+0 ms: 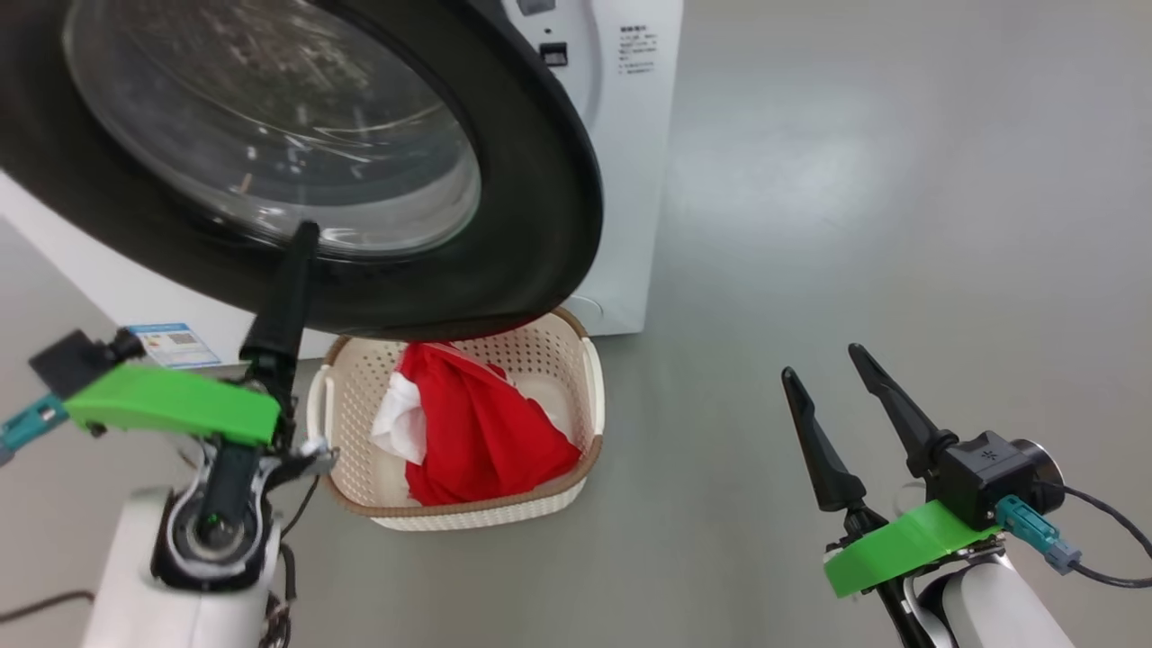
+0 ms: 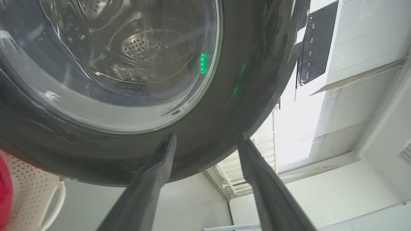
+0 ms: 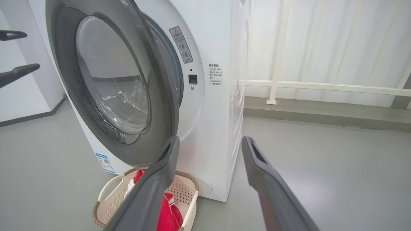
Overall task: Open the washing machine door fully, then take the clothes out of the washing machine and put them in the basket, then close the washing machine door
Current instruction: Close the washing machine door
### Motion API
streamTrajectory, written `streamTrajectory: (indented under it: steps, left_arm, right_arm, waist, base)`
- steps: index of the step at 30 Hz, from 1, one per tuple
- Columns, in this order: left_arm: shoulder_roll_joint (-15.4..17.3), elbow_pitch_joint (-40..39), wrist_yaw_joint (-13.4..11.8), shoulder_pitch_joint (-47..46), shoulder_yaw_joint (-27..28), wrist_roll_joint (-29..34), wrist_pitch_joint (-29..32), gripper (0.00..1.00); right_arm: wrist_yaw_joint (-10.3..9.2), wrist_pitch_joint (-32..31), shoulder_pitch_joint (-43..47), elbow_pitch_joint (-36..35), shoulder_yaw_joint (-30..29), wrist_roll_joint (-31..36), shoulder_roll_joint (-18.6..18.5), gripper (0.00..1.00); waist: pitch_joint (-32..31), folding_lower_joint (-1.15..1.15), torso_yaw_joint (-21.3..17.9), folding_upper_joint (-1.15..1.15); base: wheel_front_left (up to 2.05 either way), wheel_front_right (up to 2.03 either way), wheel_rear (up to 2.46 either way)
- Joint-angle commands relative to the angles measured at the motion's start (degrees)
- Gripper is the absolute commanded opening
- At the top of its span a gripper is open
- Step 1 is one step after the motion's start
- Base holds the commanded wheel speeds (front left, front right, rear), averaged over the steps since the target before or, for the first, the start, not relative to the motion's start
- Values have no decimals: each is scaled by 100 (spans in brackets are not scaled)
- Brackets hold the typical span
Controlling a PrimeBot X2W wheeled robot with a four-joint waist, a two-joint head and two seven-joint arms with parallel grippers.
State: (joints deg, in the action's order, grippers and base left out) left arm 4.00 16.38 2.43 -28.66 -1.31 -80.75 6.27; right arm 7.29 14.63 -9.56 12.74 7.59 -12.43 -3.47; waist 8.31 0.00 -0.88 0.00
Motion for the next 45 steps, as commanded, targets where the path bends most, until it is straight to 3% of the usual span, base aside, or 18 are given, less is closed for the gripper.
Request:
streamTrajectory:
  steps: [1, 6, 12, 21, 30, 45]
  left_arm:
    - [261, -244, 119, 113, 82, 271, -133, 100]
    - [644, -446, 271, 593, -314, 1447, -730, 100]
    - [886, -530, 384, 1133, -640, 2349, -1398, 100]
    - [1232, -543, 143, 1757, -873, 3899, -2064, 100]
    - [1060, -1009, -36, 2574, -571, 5096, -2124, 100]
    - [423, -1158, 168, 3284, 132, 6245, -2126, 100]
  right_arm:
    - [20, 37, -8, -197, 40, 65, 3, 100]
    - [20, 37, 141, -316, -113, 105, 23, 100]
    - [20, 37, 344, -411, -232, 176, 41, 100]
    - [20, 37, 638, -513, -321, 212, 55, 100]
    - [20, 37, 971, -652, -526, 120, 58, 100]
    - [20, 37, 1367, -929, -504, 42, 58, 100]
  waist:
    - [-192, 0, 184, 0]
    - [-381, 0, 286, 0]
    - [-636, 0, 359, 0]
    - [-890, 0, 371, 0]
    - [-1061, 0, 337, 0]
    - [-1186, 0, 123, 0]
  base:
    - [0, 0, 0]
    - [0, 0, 0]
    - [0, 0, 0]
    - [0, 0, 0]
    - [0, 0, 0]
    - [0, 0, 0]
